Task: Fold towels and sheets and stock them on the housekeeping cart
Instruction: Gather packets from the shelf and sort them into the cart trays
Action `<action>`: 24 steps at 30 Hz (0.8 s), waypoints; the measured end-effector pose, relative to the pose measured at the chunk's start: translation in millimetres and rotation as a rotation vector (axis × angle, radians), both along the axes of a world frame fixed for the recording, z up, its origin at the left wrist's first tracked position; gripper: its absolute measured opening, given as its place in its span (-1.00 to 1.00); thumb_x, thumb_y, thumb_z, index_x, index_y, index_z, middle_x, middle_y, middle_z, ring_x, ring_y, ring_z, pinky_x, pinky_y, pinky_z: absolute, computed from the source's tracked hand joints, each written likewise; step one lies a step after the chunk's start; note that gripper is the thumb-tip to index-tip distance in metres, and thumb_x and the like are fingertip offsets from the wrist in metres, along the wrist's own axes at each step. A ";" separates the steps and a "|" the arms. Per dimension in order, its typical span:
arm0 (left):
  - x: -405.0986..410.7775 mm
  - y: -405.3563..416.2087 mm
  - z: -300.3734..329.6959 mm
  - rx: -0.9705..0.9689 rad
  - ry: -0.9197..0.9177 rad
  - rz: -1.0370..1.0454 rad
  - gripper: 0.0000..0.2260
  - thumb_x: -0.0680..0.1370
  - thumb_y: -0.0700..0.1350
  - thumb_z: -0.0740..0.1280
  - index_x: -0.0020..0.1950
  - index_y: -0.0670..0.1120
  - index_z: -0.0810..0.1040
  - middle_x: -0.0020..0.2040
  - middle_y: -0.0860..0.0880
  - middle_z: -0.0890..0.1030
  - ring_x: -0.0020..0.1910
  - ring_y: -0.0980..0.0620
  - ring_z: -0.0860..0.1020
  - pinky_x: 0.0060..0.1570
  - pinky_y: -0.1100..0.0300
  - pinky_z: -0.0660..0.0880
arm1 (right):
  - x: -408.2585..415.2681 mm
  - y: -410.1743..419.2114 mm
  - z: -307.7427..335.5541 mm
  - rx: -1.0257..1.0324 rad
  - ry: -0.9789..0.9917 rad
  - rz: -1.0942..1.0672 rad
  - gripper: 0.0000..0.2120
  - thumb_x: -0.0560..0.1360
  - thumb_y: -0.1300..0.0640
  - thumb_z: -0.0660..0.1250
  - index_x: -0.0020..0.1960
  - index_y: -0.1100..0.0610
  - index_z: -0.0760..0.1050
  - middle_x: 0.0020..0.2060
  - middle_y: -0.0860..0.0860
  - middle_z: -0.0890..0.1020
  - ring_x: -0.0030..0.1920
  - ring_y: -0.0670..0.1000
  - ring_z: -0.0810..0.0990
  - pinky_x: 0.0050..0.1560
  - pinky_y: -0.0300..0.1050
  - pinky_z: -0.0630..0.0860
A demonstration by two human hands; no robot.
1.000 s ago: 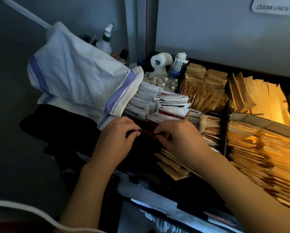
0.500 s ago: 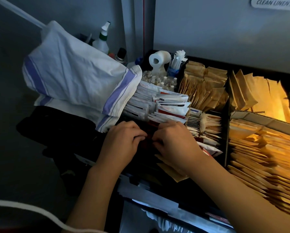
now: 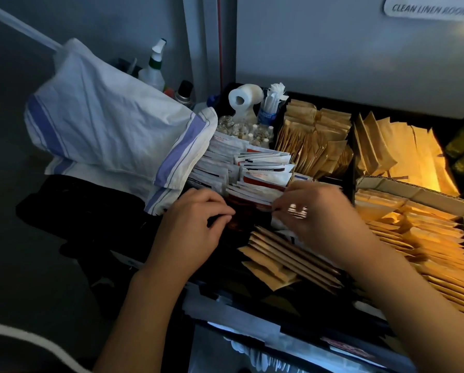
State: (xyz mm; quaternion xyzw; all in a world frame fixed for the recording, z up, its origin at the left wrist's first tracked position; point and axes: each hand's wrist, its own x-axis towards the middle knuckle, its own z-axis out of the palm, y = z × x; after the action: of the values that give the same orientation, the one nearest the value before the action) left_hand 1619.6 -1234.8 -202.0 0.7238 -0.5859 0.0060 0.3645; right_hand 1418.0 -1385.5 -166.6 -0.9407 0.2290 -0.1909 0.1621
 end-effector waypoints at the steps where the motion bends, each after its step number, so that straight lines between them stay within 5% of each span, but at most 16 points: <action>1: -2.1 -1.9 1.2 -0.001 0.012 -0.013 -0.87 0.53 -0.16 0.51 0.05 0.02 0.76 -0.02 0.18 0.61 0.04 0.14 0.55 0.06 0.13 0.56 | -10.8 -8.3 3.2 0.012 -0.008 -0.046 -0.88 0.50 0.09 0.50 0.03 -0.05 0.72 -0.13 -0.18 0.62 -0.14 -0.17 0.57 -0.14 -0.10 0.59; 9: -44.0 -36.5 12.5 0.009 0.055 -0.154 -0.82 0.56 -0.12 0.47 0.14 0.03 0.73 0.02 0.16 0.63 0.08 0.19 0.56 0.12 0.11 0.56 | -50.8 -29.0 -9.8 0.158 0.181 -0.147 -0.88 0.49 -0.06 0.51 0.03 -0.17 0.70 -0.16 -0.26 0.62 -0.16 -0.24 0.58 -0.24 -0.34 0.49; 18: -66.9 -60.9 6.0 0.107 0.040 -0.224 -0.80 0.58 -0.12 0.45 0.19 0.02 0.72 0.05 0.15 0.62 0.09 0.14 0.56 0.13 0.00 0.56 | -55.8 -20.0 -15.6 0.149 0.089 -0.136 -0.89 0.55 0.07 0.46 0.05 -0.04 0.73 -0.06 -0.15 0.68 -0.05 -0.15 0.61 0.03 -0.10 0.61; 24: -56.7 -57.1 19.2 0.015 0.077 -0.200 -0.74 0.57 -0.13 0.45 0.26 0.05 0.67 0.11 0.19 0.61 0.11 0.19 0.58 0.08 0.12 0.59 | -58.4 -11.0 23.5 0.078 -0.095 -0.111 -0.87 0.56 0.01 0.40 0.04 -0.05 0.70 -0.11 -0.21 0.61 -0.11 -0.17 0.59 -0.15 -0.28 0.55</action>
State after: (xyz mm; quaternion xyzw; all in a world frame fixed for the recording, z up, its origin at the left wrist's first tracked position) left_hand 1563.0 -1291.9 -182.8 0.6640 -0.6408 -0.0630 0.3801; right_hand 1359.6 -1396.6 -143.0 -0.9094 0.2802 -0.2349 0.1983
